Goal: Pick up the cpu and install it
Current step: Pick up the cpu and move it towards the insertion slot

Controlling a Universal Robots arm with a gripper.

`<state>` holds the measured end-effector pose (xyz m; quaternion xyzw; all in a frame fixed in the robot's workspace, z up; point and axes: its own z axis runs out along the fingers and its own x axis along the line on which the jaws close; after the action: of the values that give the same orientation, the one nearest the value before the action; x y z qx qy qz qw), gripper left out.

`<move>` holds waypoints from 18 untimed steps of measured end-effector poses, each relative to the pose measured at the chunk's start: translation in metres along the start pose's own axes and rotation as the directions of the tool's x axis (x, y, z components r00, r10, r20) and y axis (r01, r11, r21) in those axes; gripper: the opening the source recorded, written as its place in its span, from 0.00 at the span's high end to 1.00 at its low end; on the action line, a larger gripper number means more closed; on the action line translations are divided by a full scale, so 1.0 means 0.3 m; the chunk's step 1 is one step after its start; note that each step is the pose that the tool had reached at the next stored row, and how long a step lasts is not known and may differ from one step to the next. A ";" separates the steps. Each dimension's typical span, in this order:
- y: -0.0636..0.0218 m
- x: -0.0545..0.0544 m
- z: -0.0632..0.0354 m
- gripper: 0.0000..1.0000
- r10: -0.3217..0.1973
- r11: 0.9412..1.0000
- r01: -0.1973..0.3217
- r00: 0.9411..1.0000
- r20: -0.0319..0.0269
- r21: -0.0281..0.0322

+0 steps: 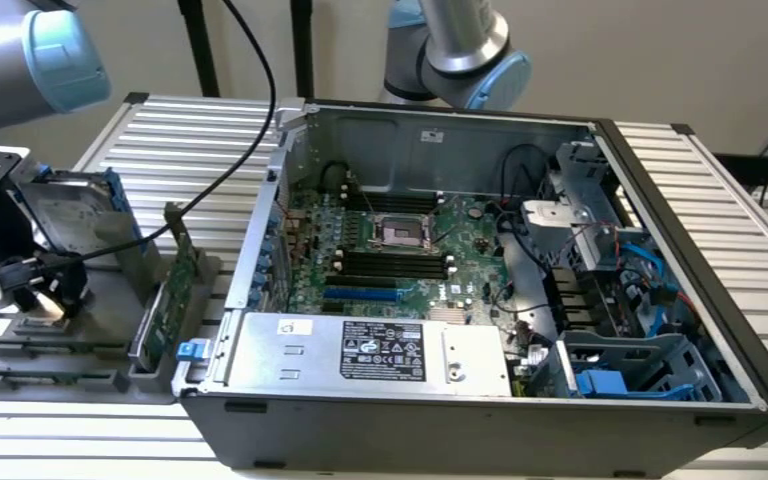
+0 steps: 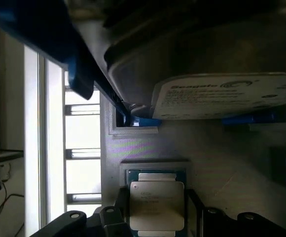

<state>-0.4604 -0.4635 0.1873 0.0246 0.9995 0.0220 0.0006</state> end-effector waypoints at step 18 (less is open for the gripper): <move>0.011 0.000 -0.248 0.45 -0.010 1.000 0.010 1.000 -0.004 0.000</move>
<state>-0.4604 -0.4635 0.2617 0.0195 0.9996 0.0218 -0.0011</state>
